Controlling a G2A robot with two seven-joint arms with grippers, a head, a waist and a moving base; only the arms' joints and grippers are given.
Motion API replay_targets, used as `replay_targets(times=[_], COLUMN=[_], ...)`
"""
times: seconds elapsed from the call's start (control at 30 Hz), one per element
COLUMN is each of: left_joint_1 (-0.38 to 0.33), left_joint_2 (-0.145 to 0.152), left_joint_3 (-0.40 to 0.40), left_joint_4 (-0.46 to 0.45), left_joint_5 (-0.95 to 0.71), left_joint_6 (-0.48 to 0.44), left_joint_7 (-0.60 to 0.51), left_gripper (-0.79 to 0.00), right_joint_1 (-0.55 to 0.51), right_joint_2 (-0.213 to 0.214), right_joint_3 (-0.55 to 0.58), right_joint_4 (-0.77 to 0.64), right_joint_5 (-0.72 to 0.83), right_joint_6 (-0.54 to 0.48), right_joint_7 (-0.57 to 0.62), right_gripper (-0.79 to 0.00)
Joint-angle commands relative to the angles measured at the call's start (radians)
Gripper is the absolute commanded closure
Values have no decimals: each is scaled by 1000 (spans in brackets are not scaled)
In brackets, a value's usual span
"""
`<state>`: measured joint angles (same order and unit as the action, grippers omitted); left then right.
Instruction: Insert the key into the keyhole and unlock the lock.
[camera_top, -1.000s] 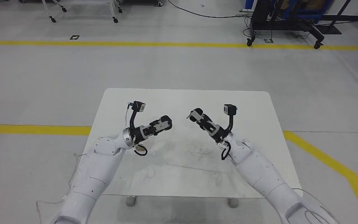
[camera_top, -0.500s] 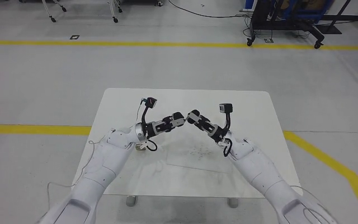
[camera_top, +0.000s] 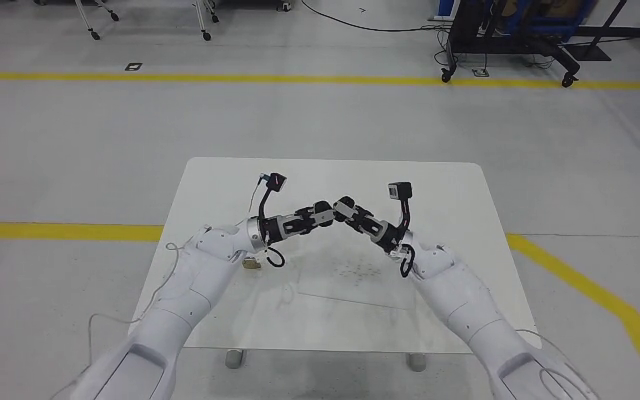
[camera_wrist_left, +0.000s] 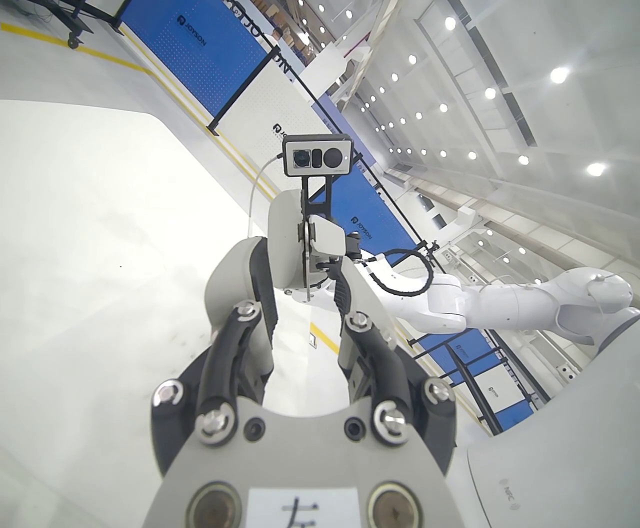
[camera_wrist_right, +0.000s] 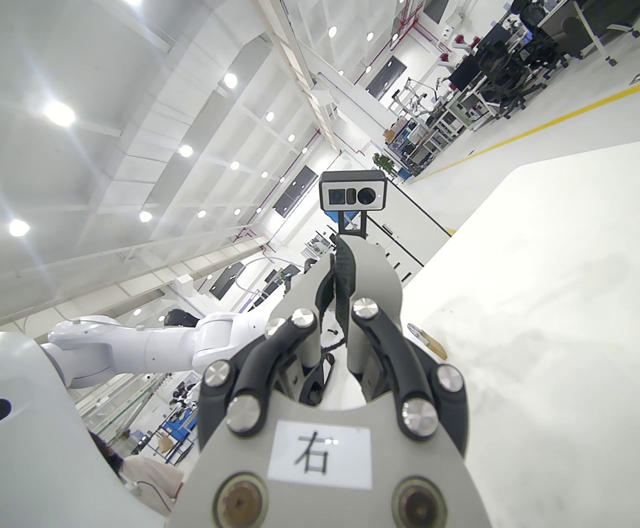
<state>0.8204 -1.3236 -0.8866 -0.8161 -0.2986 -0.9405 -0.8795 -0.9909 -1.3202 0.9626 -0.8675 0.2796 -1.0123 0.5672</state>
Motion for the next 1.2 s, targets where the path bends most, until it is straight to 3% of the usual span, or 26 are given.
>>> replay_targets(times=[0.0,0.67,0.7,0.73,0.77,1.17], left_joint_1=[-3,-12,-12,-12,-12,-11], left_joint_2=[0,-3,-4,-4,-4,-6], left_joint_3=[4,12,12,12,12,13], left_joint_4=[4,31,31,31,31,30], left_joint_5=[-2,37,39,41,43,22], left_joint_6=[-1,-3,-2,-3,-4,-3], left_joint_7=[1,62,65,68,71,66], left_gripper=[0,0,0,0,0,0], right_joint_1=[0,-25,-26,-26,-26,-34], right_joint_2=[-4,-19,-20,-20,-20,-25], right_joint_3=[9,92,95,98,102,137], right_joint_4=[3,-2,-3,-5,-6,-11], right_joint_5=[-3,-92,-92,-93,-95,-86], right_joint_6=[0,0,0,0,0,0], right_joint_7=[7,75,78,83,87,112], right_gripper=[0,0,-182,-172,0,0])
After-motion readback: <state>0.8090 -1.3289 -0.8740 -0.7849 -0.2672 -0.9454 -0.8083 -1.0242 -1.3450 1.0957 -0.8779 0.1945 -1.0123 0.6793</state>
